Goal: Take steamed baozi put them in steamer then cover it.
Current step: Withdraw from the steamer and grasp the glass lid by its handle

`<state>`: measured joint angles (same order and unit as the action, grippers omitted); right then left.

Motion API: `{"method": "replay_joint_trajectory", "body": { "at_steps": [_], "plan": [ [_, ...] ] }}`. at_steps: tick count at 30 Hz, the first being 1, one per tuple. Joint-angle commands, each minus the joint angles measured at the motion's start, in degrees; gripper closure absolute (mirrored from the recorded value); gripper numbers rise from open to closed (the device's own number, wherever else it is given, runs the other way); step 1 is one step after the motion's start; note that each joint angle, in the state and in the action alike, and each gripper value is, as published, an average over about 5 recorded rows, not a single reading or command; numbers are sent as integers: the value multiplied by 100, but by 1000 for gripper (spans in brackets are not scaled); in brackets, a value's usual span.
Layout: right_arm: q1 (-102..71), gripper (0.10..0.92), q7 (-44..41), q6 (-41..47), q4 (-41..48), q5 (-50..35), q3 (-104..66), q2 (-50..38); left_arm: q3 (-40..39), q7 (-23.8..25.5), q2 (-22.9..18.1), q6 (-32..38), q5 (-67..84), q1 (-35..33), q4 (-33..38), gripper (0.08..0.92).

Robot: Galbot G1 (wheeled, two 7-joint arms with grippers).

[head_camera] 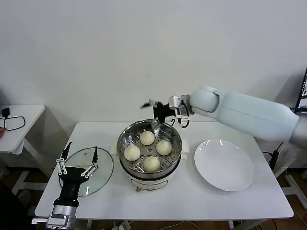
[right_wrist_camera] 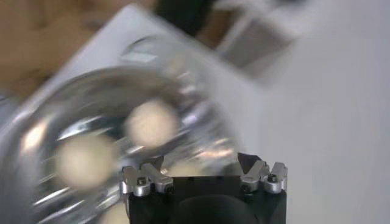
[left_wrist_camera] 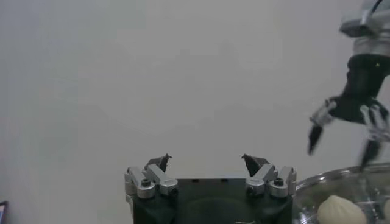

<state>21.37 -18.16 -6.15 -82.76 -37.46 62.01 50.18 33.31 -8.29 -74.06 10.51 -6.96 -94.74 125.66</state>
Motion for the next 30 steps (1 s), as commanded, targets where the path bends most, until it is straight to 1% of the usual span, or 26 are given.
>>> {"method": "replay_joint_trajectory", "body": {
  "at_steps": [1,5,7,10,13,18,24,27,30],
  "plan": [
    [-3686,203,3964,-1231,-624,155,-3969,-890,43,-57,48,66,-631,188,-275,177],
    [-5100,203,3913,-1331,-617,475,-5473,-739,108,-190,124,174,-1214,313,-615,177],
    [-5767,203,3830,-1370,-623,600,-6146,-621,136,-341,179,193,-1666,379,-872,177],
    [-6636,203,3654,-1455,-593,799,-6929,-408,165,-546,277,172,-2422,463,-1264,177],
    [-7302,203,3483,-1534,-537,1004,-7472,-143,199,-634,362,112,-3244,518,-1563,177],
    [-8018,203,3316,-1605,-529,1256,-8058,420,334,-715,482,40,-4872,615,-2097,177],
    [-8527,203,3196,-1650,-580,1544,-8356,930,465,-762,553,-27,-6247,567,-2544,177],
    [-8661,203,3157,-1658,-589,1671,-8402,1101,491,-839,510,-34,-6693,544,-2730,177],
    [-8746,203,3109,-1668,-570,1760,-8426,1223,417,-955,461,-22,-6803,616,-2932,177]
  ]
}}
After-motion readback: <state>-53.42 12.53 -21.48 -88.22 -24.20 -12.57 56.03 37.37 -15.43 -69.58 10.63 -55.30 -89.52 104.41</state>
